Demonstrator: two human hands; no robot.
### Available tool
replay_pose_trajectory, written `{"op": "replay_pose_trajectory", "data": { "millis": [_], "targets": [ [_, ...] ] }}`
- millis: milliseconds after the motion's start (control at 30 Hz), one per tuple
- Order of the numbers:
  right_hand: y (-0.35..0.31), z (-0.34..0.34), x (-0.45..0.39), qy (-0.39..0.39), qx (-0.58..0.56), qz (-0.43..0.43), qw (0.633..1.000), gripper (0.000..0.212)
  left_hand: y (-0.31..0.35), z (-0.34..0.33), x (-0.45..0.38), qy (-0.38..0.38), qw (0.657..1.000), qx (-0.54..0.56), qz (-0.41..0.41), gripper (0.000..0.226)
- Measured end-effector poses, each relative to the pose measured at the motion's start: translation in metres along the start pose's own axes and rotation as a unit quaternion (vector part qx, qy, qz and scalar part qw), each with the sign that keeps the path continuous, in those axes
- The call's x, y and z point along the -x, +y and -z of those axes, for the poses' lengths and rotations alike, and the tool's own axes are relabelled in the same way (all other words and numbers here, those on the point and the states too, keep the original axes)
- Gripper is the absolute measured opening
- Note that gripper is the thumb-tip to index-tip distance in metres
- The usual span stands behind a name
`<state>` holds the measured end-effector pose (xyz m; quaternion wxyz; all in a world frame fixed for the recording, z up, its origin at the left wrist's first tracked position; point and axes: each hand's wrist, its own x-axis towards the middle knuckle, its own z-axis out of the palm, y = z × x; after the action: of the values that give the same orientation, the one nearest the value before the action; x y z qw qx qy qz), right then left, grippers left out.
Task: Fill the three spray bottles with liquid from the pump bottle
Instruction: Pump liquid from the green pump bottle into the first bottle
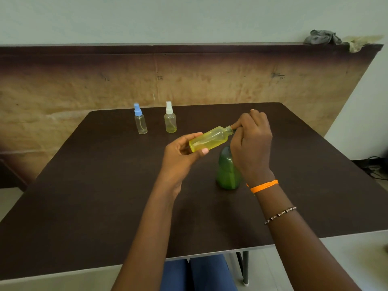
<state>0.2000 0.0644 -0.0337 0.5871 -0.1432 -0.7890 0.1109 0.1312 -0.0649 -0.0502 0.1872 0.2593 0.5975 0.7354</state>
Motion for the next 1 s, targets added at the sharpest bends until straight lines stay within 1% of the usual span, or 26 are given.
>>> {"op": "replay_pose_trajectory", "data": {
  "millis": [100,233,300,567,667,800,1000],
  "targets": [
    [0.000,0.001,0.001,-0.005,0.008,-0.013,1.000,0.024,0.000,-0.002,0.000,0.002,1.000,0.000,0.003,0.036],
    [0.007,-0.008,0.021,0.037,0.005,-0.003,0.999,0.017,-0.002,-0.001,-0.001,0.004,1.000,-0.004,0.002,0.038],
    [0.010,-0.012,0.021,0.045,0.000,0.002,0.999,0.014,-0.003,0.000,-0.001,0.007,1.000,-0.005,0.005,0.038],
    [-0.006,0.002,0.003,0.001,-0.010,-0.006,1.000,0.016,0.001,0.001,0.002,0.002,1.000,-0.001,0.003,0.037],
    [-0.002,-0.001,0.016,0.023,-0.018,-0.012,0.999,0.021,0.000,0.001,0.002,0.003,1.000,-0.001,0.003,0.037],
    [0.004,-0.010,0.029,0.040,0.001,-0.003,0.999,0.030,-0.002,0.003,0.001,0.011,1.000,-0.002,0.004,0.038],
    [-0.007,0.001,0.015,0.004,0.004,-0.010,1.000,0.024,-0.001,0.003,0.002,0.008,1.000,0.005,0.004,0.037]
  ]
}}
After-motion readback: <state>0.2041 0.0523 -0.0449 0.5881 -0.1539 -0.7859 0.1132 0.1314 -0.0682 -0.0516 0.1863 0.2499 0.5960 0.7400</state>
